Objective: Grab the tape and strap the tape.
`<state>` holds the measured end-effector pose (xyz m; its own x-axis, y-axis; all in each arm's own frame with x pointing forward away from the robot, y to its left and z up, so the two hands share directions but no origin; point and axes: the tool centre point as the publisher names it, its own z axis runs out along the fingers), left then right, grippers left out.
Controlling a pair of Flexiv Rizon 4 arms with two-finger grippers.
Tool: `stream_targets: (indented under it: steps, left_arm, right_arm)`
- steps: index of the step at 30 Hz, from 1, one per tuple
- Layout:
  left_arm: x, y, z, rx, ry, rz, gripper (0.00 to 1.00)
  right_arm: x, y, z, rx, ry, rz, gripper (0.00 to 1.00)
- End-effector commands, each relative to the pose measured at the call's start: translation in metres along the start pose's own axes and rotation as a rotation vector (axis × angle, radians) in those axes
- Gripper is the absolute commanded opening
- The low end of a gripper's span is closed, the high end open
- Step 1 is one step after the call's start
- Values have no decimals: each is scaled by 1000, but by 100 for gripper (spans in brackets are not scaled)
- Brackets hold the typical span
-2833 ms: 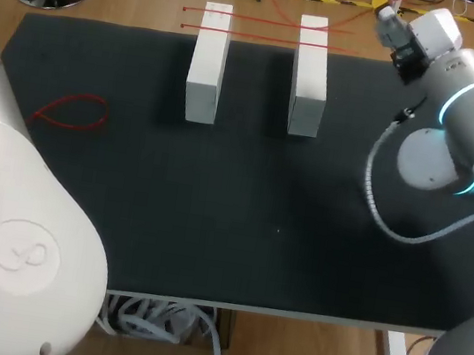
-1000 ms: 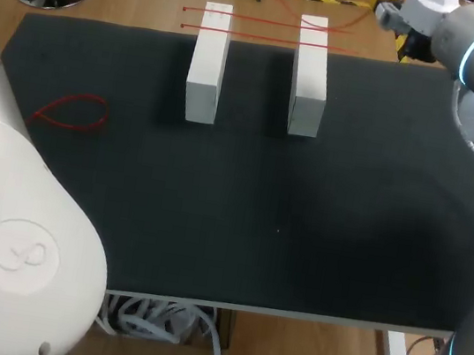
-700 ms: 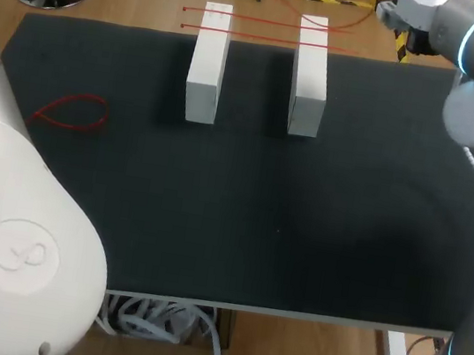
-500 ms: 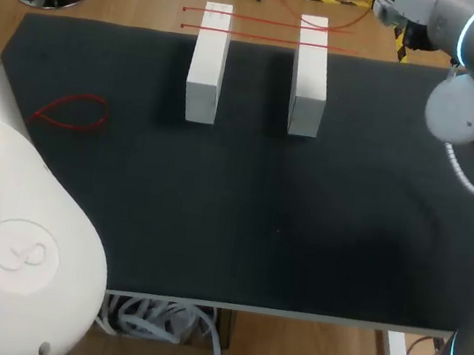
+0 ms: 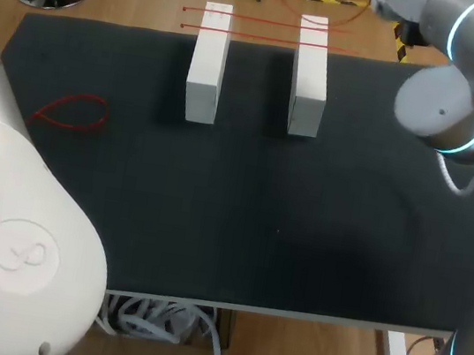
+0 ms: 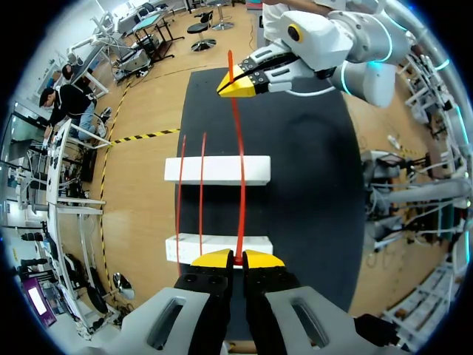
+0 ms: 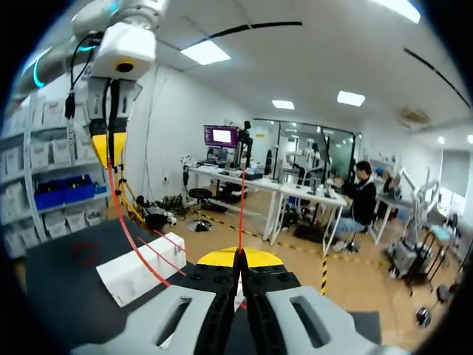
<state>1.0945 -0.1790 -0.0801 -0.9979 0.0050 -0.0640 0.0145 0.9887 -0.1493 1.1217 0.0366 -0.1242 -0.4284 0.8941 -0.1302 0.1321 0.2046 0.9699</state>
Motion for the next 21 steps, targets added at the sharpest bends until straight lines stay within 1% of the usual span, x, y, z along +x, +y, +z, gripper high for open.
stream_targets:
  steps: [1, 2, 5, 6, 7, 8, 9, 10, 13, 16, 20, 21]
  left_arm:
    - [0, -1, -1, -4, 1, -2, 0]
    - [0, -1, -1, -4, 1, -2, 0]
    - [0, -1, -1, -4, 1, -2, 0]
    - [0, -1, -1, -4, 1, -2, 0]
    - [0, -1, -1, -4, 1, -2, 0]
    - [0, -1, -1, -4, 1, -2, 0]
    - [0, -1, -1, -4, 1, -2, 0]
    - [0, -1, -1, -4, 1, -2, 0]
    - [0, -1, -1, -4, 1, -2, 0]
    - [0, -1, -1, -4, 1, -2, 0]
    - [0, -1, -1, -4, 1, -2, 0]
    - [0, -1, -1, -4, 1, -2, 0]
  right_arm:
    - [4, 16, 6, -7, -158, -292, 0]
    - [5, 17, 6, -6, -160, -306, 0]
    - [8, 16, 5, 27, -123, -367, 0]
    - [9, 14, 5, 42, -129, -376, 0]
    - [11, 12, 5, 57, -107, -407, 0]
    - [12, 10, 5, 70, -106, -407, 0]
    - [13, 8, 4, 89, -102, -444, 0]
    - [14, 6, 4, 100, -90, -454, 0]
    - [14, 1, 5, 134, -116, -452, 0]
    - [18, -2, 6, 186, -138, -383, 0]
    - [23, -3, 8, 225, -181, -291, 0]
    - [24, -2, 8, 230, -181, -288, 0]
